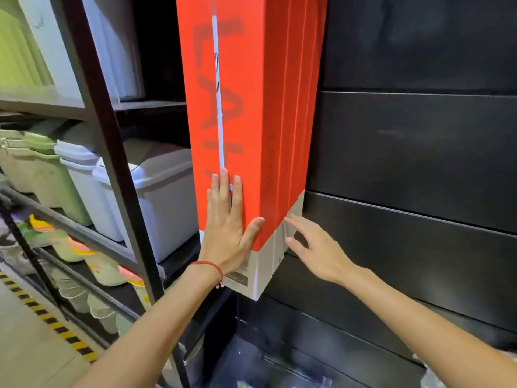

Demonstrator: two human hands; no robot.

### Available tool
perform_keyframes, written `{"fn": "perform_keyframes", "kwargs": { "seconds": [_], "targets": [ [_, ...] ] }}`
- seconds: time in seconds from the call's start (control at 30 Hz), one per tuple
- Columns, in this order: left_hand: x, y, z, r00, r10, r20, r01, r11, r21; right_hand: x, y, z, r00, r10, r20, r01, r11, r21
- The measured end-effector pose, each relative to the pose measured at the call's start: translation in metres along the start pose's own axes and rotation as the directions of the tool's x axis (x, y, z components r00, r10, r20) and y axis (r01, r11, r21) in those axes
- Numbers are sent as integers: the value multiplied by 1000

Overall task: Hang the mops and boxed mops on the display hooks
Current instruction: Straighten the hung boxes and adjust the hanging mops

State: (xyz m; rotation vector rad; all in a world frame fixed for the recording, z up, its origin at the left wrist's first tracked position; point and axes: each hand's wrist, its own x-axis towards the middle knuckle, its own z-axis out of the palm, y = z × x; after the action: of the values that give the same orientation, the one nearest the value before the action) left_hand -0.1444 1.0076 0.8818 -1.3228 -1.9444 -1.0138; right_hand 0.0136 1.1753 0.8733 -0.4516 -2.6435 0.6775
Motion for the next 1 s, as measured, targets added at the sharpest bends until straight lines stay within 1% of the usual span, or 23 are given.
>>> {"fn": "perform_keyframes", "kwargs": {
  "seconds": [0.13, 0.2, 0.3, 0.37, 0.47, 0.57, 0.67, 0.77, 0.87, 1.0],
  "targets": [
    [-9, 16, -11, 1000, -12, -8, 12, 999, -32, -41, -17, -7, 1000, 23, 2, -22, 977, -214],
    [-23, 22, -15, 1000, -12, 2, 12, 1000, -3, -61, -24, -10, 1000, 26, -8, -27, 960, -280],
    [-45, 31, -24, 1000, -10, 15, 10, 1000, 21, -91, -34, -17, 998, 22, -60, -42, 932, -359],
    [-60, 39, -33, 999, 26, 27, -27, 999, 41, -110, -41, -22, 996, 26, -80, -57, 911, -409],
    [-84, 56, -44, 988, 138, 69, -143, 987, 72, -141, -52, -29, 995, 34, -94, -76, 865, -496],
    [-103, 82, -55, 971, 174, 165, -195, 974, 119, -180, -63, -37, 991, 28, -128, -97, 816, -570],
    [-122, 117, -62, 939, 103, 329, -181, 960, 214, -224, -69, -41, 988, 56, -147, -136, 772, -620],
    [-148, 153, -66, 895, 55, 443, -212, 925, 315, -271, -68, -45, 985, 104, -139, -170, 735, -657],
    [-172, 189, -69, 850, 74, 522, -274, 908, 317, -315, -64, -53, 974, 156, -165, -226, 746, -627],
    [-190, 238, -63, 797, 106, 595, -336, 896, 290, -370, -54, -64, 959, 205, -196, -284, 720, -634]
  ]
}}
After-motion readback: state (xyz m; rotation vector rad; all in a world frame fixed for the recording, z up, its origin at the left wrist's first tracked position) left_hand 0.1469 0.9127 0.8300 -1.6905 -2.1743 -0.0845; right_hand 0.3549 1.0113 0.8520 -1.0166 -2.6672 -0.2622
